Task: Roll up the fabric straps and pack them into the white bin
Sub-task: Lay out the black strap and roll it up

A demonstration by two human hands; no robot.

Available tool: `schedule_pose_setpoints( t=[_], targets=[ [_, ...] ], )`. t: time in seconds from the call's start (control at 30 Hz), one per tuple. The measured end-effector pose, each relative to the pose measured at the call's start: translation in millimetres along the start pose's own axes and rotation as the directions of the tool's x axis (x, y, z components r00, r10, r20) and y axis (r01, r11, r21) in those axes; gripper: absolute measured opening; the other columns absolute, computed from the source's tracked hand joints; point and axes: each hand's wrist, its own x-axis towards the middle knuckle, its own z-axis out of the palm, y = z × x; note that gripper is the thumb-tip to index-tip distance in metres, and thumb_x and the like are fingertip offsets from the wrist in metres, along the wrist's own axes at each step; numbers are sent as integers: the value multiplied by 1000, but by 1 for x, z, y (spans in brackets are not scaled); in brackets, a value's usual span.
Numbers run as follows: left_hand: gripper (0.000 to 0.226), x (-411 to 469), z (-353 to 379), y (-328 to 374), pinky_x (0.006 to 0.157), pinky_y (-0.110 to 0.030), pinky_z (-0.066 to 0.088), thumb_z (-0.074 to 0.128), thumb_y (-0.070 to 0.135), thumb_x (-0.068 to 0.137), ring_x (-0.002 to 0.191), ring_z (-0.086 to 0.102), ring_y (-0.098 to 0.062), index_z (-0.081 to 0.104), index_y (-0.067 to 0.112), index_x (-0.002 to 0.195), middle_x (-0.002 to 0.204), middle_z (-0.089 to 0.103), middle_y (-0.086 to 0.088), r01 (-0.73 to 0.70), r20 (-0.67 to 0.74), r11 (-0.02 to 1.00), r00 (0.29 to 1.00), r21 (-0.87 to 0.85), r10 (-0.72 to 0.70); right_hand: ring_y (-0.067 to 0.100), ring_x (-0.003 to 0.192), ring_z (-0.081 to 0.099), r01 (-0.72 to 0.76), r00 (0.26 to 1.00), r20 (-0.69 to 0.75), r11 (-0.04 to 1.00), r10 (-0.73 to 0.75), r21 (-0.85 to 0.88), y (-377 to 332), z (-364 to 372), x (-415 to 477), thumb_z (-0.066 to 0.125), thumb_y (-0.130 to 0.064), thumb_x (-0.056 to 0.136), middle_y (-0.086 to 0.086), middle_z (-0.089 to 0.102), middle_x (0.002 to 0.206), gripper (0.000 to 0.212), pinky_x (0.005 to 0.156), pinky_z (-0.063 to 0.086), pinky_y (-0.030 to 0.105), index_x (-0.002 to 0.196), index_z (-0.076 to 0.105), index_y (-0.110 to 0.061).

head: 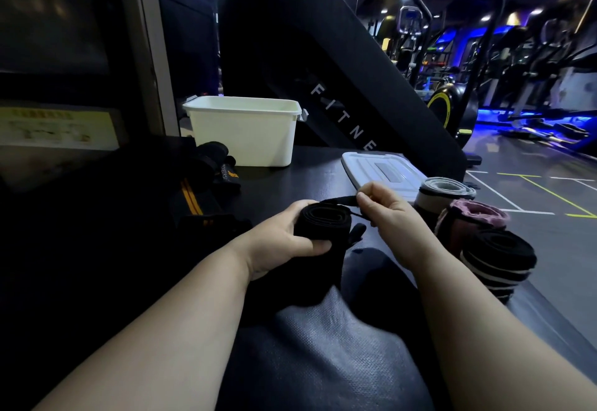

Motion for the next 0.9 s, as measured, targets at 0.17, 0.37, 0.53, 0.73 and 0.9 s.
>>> schedule_pose_setpoints(
  t=[0.17, 0.37, 0.53, 0.73, 0.9],
  targets=[
    [52, 2, 1, -1, 90, -17, 49, 77, 13, 74, 96, 61, 1, 53, 24, 119, 105, 65, 7, 1, -70, 1000, 998, 10, 0, 11, 67, 35, -18, 996, 89, 997, 12, 74, 1, 3, -1, 52, -35, 85, -6, 40, 65, 23, 66, 29, 30, 75, 53, -14],
    [49, 6, 1, -2, 93, -28, 51, 79, 32, 66, 98, 64, -5, 56, 30, 109, 103, 68, 7, 13, -196, 994, 981, 109, 8, 14, 66, 39, -88, 980, 192, 968, 42, 234, -1, 7, -2, 54, -29, 83, -1, 48, 66, 21, 65, 29, 29, 68, 53, -15],
    [49, 7, -1, -3, 95, -33, 52, 83, 35, 68, 98, 65, -6, 57, 28, 109, 103, 68, 7, 35, -278, 977, 960, 213, 26, 8, 72, 47, -115, 974, 219, 965, 62, 236, -1, 7, -2, 58, -29, 80, -6, 57, 71, 16, 67, 33, 25, 67, 64, -22],
    [60, 9, 2, -4, 97, -35, 50, 82, 41, 68, 103, 63, -11, 50, 33, 119, 111, 64, 5, 27, -311, 965, 949, 262, 58, 9, 72, 42, -75, 976, 216, 984, 40, 159, -1, 8, -2, 65, -43, 74, -7, 56, 70, 21, 70, 32, 26, 67, 64, -22],
    [70, 8, 1, -4, 99, -33, 50, 84, 43, 64, 104, 63, -7, 50, 50, 125, 119, 63, 6, 1, -302, 974, 951, 228, 70, 8, 79, 48, -72, 974, 221, 991, 45, 117, 1, 7, -3, 63, -43, 78, -7, 59, 77, 25, 74, 35, 27, 78, 65, -18]
  ],
)
